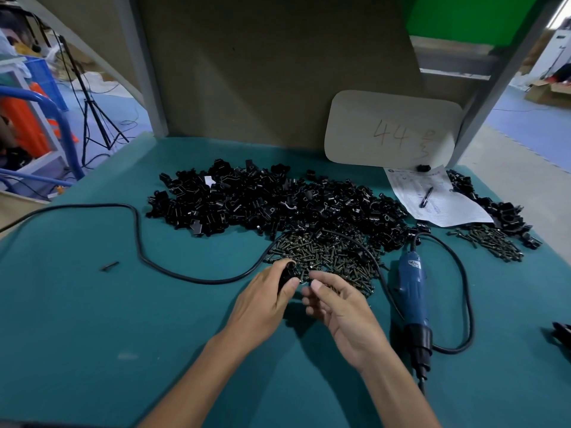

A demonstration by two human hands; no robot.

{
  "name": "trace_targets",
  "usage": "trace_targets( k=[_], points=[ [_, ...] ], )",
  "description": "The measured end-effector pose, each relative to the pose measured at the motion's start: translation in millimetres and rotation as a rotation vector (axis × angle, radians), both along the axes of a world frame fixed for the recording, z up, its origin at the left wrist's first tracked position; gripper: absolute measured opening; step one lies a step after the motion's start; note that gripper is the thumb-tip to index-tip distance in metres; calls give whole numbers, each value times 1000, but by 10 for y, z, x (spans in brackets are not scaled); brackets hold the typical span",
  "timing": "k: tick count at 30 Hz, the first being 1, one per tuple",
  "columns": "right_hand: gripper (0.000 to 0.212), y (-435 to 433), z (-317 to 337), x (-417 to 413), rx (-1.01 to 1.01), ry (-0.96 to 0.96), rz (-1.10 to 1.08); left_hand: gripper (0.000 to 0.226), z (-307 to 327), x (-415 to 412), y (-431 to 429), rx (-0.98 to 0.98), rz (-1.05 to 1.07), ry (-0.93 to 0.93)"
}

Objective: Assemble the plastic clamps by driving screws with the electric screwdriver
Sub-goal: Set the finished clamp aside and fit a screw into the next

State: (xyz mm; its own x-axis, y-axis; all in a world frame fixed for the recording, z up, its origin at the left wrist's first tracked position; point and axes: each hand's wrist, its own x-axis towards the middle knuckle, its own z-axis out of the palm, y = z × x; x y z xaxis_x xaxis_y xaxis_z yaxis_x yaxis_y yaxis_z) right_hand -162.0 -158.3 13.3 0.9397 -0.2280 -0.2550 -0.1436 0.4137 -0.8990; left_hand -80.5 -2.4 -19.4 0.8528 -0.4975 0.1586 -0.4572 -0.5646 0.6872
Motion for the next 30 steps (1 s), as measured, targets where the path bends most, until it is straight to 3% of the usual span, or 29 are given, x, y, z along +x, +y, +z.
trace_targets(
  k=[2,4,11,19,30],
  points=[
    [14,2,11,29,-207,-25,-38,57,-7,-7,0,13,-1,-8],
    [14,0,34,84,-331,-55,-80,57,-8,-10,0,25,-8,-16],
    [18,49,109,194,-297,-94,-101,61,-8,-14,6,18,-16,-14],
    [6,137,25,264,-473,-75,-266,61,11,-21,7,35,-21,-5],
    [13,24,63,245,-482,-117,-97,50,-4,2,2,37,-23,-27]
  ],
)
